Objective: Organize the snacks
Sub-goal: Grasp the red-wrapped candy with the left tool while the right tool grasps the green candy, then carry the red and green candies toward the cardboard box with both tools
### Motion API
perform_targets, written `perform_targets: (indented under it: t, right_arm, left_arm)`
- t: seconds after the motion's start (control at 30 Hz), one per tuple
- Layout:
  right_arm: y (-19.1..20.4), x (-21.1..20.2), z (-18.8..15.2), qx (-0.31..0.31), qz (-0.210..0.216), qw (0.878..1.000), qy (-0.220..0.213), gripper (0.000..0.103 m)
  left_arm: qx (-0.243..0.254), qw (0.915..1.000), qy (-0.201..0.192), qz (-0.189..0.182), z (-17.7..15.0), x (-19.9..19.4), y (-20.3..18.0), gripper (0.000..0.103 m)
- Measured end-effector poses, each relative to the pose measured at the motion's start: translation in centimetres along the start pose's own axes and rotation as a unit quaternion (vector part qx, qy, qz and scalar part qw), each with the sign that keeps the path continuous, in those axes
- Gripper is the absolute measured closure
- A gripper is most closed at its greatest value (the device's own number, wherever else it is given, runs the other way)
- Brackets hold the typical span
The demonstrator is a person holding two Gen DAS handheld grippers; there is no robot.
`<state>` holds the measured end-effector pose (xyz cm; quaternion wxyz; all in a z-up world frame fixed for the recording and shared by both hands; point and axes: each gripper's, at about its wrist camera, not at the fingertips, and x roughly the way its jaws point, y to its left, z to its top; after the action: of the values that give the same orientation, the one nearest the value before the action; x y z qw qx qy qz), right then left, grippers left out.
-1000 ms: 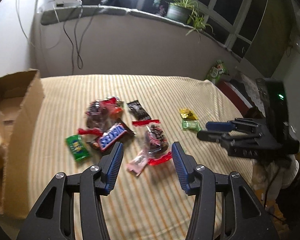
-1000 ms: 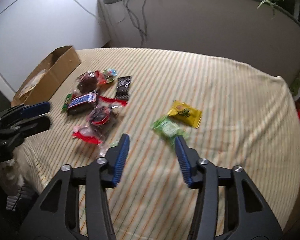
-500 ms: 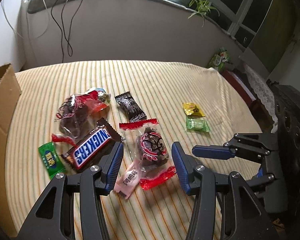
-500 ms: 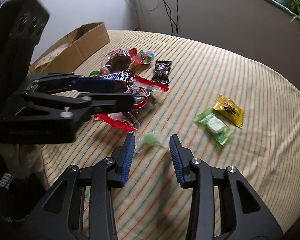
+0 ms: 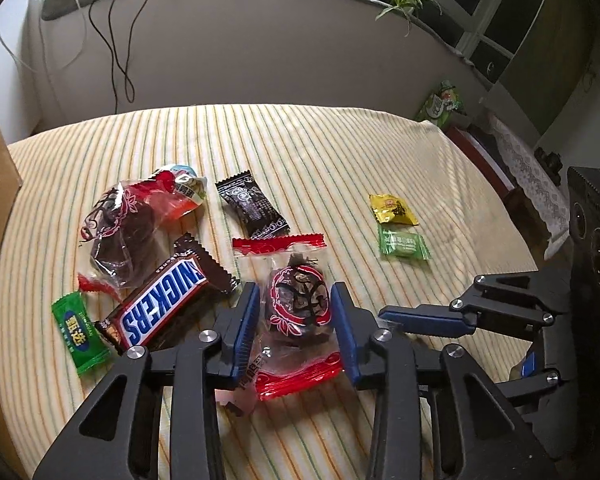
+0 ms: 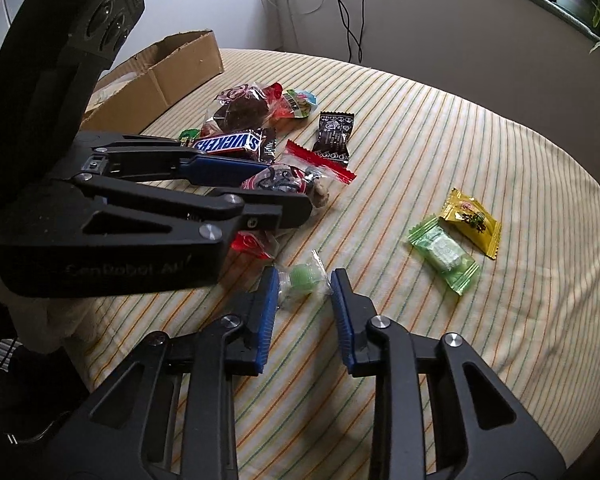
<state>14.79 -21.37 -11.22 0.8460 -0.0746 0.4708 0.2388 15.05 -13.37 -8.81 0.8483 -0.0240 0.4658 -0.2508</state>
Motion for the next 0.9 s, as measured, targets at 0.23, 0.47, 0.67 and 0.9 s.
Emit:
perform_targets:
  t: [0.23,0.47,0.67,0.9]
  right_arm:
    - [0.2,-0.2,-0.3,-0.005,-0.009,1.0,0.004,0.077]
    - [0.2,-1.4,-0.2,0.005,-0.012,1.0,-0.012,0.078]
    - [0.7,-3.1,0.4,0.006,-0.016,0.999,-0.029,0.078]
    - [1.8,-4.7,1.4,-0.001,-0.016,0.999,-0.049,0.078]
  left_arm:
    - [0.001,1.0,-0.008,0.003,-0.1,-0.4,0.0,0.072]
    - [-0.004,0.9997,-0.024,-0.001,-0.5,-1.9,0.1,0.072]
    - [-0.004,0.9989,-0.047,-0.002,-0.4,-4.0,0.5,0.072]
    - [-0.018,0.9971,-0.073,0.008,-0.6,-6.6,2.2,0.072]
